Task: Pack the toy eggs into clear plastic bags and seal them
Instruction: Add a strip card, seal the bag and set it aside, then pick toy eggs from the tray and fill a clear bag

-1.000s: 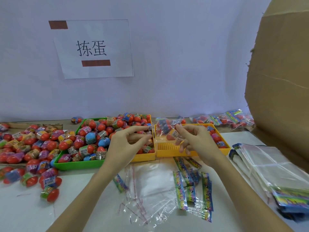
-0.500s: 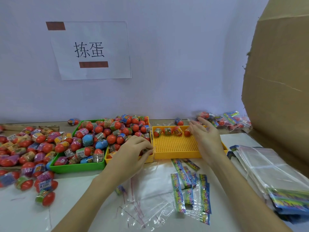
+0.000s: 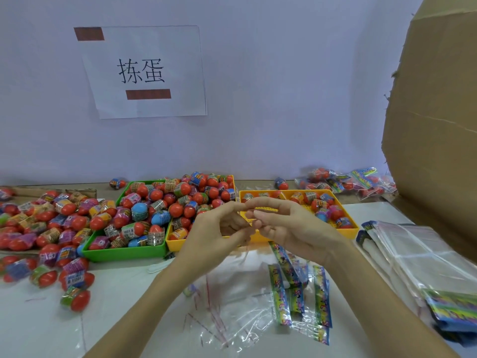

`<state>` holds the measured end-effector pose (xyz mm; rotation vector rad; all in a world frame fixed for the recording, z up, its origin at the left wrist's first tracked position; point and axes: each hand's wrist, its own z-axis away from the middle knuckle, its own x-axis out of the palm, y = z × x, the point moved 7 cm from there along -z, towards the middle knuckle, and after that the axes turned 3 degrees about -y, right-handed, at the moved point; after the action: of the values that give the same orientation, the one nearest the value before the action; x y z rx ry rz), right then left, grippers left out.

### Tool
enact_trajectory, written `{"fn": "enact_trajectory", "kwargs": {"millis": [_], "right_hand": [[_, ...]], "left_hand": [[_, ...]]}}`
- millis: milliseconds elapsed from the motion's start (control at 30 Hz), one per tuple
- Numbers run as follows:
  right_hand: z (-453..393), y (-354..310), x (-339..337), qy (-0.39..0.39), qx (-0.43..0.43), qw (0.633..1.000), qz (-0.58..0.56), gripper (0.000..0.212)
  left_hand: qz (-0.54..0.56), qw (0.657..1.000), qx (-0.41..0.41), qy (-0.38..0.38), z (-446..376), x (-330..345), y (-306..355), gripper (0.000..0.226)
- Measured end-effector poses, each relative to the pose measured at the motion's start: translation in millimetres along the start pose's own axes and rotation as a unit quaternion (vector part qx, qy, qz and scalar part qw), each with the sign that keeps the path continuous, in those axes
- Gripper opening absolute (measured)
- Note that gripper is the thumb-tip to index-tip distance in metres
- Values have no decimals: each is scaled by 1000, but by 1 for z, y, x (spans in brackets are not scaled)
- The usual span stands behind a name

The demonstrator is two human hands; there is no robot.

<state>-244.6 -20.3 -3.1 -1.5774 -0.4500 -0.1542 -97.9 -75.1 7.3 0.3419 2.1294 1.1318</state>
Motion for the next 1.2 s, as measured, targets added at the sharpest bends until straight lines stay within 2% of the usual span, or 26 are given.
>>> {"fn": "enact_trajectory", "kwargs": {"millis": [67,100,167,233,267,333,400,433,500,567,633,733,967,1100,1200], "right_hand": [[1,-5,-4,49,-22,998,45,25],[2,-9,-9,91,-41,989,111,21],[7,-19,-15,173,-87,936,293,11],[10,-26,-13,194,-109,886,406,6],[9,-24,-9,162,-92,885,426,5],[5,-8,9,32,-3,894,448,11],[6,15,26,-77,80,848,517,32],[6,25,29,-96,107,817,559,47],[5,37,30,-80,124,754,640,71],[3,42,32,-70,109,708,694,78],[3,42,32,-66,107,713,690,75],[3,41,32,-69,122,750,647,63],[3,19,27,-54,42,779,623,7],[4,-8,13,14,-27,815,579,8],[8,-23,0,67,-51,839,538,13]], "left_hand": [[6,999,-12,38,-1,-11,-2,22],[3,998,-14,62,-2,-18,-3,16],[-12,991,-29,128,0,-36,-7,11],[-64,979,-42,191,3,-54,-10,14],[-108,972,-46,204,4,-60,-9,18],[-170,968,-53,175,1,-60,-10,30],[-177,974,-68,126,-2,-53,-14,34],[-174,976,-72,114,-2,-49,-14,31],[-178,976,-55,110,-1,-45,-11,22],[-213,969,-12,121,0,-44,-5,17],[-263,956,20,125,-1,-44,0,13],[-281,952,22,122,-1,-45,0,26],[-238,963,39,122,-1,-44,2,41],[-184,974,14,131,-1,-48,-4,34],[-92,985,-27,142,-1,-51,-13,28]]}}
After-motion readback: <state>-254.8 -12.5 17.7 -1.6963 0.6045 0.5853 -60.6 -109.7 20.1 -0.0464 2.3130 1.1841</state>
